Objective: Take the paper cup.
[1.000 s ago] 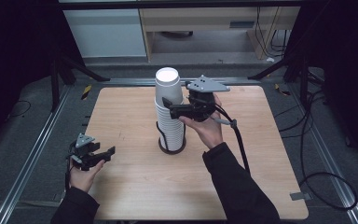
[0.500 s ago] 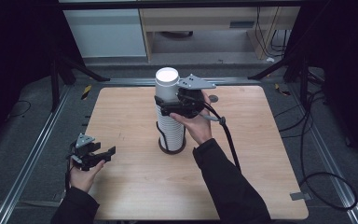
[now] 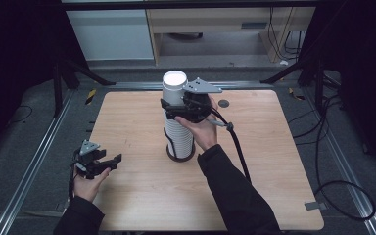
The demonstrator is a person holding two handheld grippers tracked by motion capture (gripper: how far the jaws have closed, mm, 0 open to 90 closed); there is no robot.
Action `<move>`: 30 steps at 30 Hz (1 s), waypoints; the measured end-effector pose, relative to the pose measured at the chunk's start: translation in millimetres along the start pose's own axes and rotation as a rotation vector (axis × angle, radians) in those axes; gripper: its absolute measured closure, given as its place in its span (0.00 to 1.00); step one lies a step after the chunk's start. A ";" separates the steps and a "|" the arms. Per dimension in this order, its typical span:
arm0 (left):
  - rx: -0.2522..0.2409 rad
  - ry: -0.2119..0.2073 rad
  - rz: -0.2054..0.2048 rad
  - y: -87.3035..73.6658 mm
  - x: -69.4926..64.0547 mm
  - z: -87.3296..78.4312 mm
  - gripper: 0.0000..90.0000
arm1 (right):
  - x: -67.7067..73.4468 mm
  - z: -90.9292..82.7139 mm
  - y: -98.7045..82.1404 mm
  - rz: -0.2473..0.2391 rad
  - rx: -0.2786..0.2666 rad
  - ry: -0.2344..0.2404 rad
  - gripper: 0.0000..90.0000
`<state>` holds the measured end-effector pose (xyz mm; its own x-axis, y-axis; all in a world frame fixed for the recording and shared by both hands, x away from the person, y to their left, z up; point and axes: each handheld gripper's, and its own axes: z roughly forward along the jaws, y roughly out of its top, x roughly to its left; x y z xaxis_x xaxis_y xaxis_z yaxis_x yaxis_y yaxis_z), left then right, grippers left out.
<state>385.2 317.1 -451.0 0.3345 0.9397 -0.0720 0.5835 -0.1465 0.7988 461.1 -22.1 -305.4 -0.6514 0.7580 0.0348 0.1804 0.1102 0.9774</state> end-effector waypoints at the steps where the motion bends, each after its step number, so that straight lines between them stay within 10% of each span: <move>1: 0.001 0.000 -0.001 0.0 0.1 0.1 0.33 | 0.3 -0.1 0.2 0.000 0.001 -0.001 0.14; 30: 0.001 -0.004 0.000 0.0 0.0 -0.1 0.33 | 5.5 -20.4 48.2 -0.075 -0.047 0.013 0.18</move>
<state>385.1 317.1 -450.9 0.3373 0.9384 -0.0747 0.5847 -0.1466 0.7979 451.2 -25.8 -253.8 -0.6717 0.7400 -0.0363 0.0959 0.1355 0.9861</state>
